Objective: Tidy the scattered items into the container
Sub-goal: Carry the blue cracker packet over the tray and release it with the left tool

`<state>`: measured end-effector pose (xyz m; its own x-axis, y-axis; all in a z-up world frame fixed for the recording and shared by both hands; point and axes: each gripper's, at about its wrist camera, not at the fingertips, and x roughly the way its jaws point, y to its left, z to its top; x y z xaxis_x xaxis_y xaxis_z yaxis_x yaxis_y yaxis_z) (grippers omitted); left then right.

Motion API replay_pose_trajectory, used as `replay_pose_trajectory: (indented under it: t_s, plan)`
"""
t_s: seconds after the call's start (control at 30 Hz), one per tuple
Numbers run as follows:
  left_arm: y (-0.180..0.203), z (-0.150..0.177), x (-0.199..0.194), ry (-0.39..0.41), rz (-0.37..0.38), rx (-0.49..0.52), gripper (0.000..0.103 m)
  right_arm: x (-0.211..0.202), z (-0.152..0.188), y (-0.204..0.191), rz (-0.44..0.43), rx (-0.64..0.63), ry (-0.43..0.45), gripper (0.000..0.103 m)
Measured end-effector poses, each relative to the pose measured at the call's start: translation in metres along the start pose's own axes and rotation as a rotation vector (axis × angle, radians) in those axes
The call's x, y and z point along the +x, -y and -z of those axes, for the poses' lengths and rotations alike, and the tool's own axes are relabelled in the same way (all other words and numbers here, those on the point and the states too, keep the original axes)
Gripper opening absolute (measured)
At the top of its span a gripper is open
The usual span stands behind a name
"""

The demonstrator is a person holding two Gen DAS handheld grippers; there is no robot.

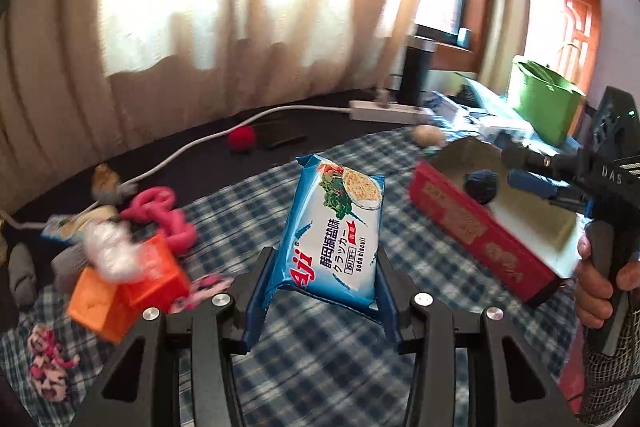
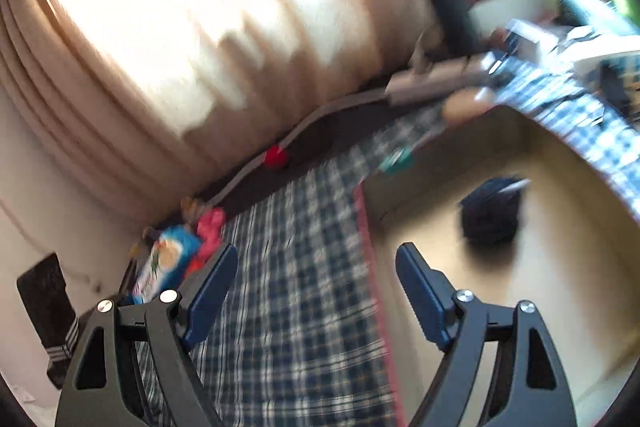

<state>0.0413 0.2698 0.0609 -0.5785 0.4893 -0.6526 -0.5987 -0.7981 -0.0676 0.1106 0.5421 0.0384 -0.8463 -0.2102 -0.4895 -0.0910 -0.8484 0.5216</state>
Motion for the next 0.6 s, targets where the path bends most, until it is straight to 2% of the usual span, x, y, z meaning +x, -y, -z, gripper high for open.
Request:
replay_pose_trajectory:
  t_s: [0.13, 0.23, 0.37, 0.6]
  plan:
    - [0.038, -0.013, 0.013, -0.011, 0.085, 0.058, 0.048, -0.044, -0.002, 0.011, 0.131, 0.024, 0.17, 0.085]
    - [0.065, -0.022, 0.027, -0.027, 0.15, 0.085, 0.048, -0.07, 0.0, 0.022, 0.205, 0.049, 0.249, 0.086]
    - [0.101, -0.034, 0.048, -0.06, 0.247, 0.101, 0.048, -0.086, 0.001, 0.037, 0.266, 0.096, 0.301, 0.086]
    - [0.16, -0.051, 0.081, -0.082, 0.353, 0.182, 0.051, -0.1, -0.006, 0.054, 0.361, 0.138, 0.357, 0.086]
